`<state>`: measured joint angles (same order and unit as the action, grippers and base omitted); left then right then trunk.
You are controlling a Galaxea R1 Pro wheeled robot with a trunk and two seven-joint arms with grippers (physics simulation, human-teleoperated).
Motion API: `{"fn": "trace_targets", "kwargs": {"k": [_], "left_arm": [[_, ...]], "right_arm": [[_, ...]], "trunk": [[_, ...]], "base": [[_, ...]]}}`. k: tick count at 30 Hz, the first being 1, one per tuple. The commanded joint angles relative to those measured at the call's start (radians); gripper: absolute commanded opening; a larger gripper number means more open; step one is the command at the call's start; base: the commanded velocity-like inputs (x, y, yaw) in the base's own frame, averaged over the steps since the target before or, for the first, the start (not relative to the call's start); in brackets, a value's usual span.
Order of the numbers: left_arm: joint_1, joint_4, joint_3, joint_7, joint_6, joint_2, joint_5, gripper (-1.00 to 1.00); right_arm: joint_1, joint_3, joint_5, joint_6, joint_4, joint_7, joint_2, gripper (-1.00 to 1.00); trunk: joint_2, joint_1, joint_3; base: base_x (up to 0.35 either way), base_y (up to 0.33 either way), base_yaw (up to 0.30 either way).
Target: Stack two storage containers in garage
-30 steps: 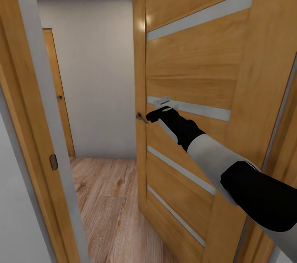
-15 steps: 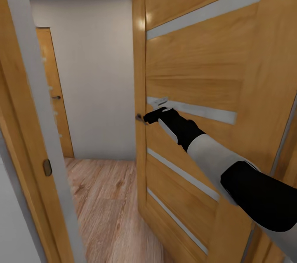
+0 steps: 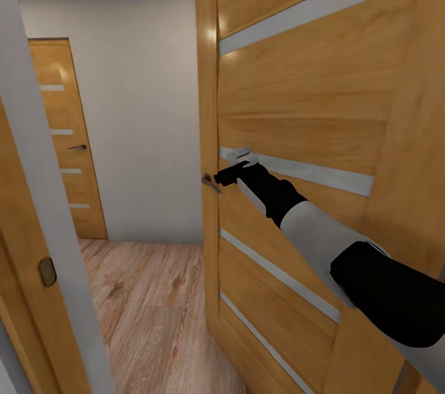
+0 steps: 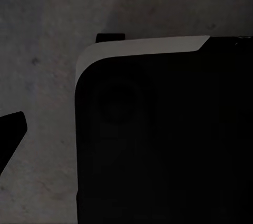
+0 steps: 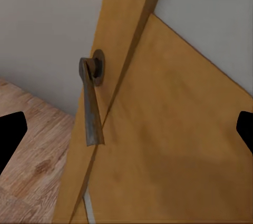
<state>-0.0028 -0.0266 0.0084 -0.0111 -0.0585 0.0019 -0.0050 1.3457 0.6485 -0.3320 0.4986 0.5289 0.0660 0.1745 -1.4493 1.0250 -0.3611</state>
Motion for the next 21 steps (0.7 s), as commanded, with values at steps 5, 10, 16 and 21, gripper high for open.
{"fn": "trace_targets", "kwargs": {"k": [5, 10, 16, 21], "left_arm": [[0.000, -0.001, 0.001, -0.001, -0.003, 0.000, 0.000, 1.00], [0.000, -0.001, 0.001, -0.001, -0.003, 0.000, 0.000, 1.00], [0.000, 0.000, 0.002, -0.001, -0.003, 0.000, 0.000, 1.00], [0.000, 0.000, 0.002, -0.001, -0.003, 0.000, 0.000, 1.00]], "right_arm": [[0.001, 0.006, -0.007, 0.033, -0.005, 0.073, 0.000, 1.00], [0.001, 0.008, -0.007, 0.044, -0.018, 0.172, 0.000, 1.00], [0.002, 0.011, -0.001, 0.047, -0.083, 0.250, 0.000, 1.00], [0.007, 0.012, 0.003, 0.042, -0.138, 0.258, 0.000, 1.00]], "trunk": [[-0.001, 0.000, -0.001], [-0.001, 0.000, -0.001], [-0.001, 0.000, -0.001], [-0.001, 0.000, -0.001]], "base": [[0.003, 0.000, 0.000], [0.000, 0.000, 0.000], [0.000, 0.000, 0.000], [0.000, 0.000, 0.000]]}}
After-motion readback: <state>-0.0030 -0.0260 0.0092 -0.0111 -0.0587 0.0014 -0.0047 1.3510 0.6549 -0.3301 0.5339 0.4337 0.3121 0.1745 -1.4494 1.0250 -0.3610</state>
